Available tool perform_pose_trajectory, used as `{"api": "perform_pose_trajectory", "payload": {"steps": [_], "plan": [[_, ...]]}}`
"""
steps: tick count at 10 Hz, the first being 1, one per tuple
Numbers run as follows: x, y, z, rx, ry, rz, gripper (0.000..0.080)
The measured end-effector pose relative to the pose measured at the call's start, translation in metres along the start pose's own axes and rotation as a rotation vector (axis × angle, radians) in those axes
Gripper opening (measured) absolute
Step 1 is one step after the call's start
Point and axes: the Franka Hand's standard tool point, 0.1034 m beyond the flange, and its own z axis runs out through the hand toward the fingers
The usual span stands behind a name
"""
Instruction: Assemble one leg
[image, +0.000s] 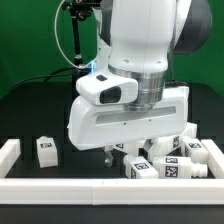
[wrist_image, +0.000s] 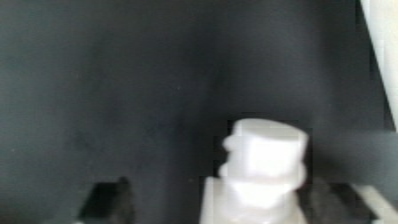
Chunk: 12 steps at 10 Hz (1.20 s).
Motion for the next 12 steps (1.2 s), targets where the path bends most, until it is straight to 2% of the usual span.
{"api": "perform_pose_trajectory", "payload": {"steps": [1,7,12], "plan": [[0.0,0.0,0.0,0.0,0.0,0.0,0.0275],[-0.003,0.002,-0.001,-0.001,-0.002,-0.005,0.0278],[-0.108,0.049,-0.059,-0.013,-0.018,0.07,0.0279]]}}
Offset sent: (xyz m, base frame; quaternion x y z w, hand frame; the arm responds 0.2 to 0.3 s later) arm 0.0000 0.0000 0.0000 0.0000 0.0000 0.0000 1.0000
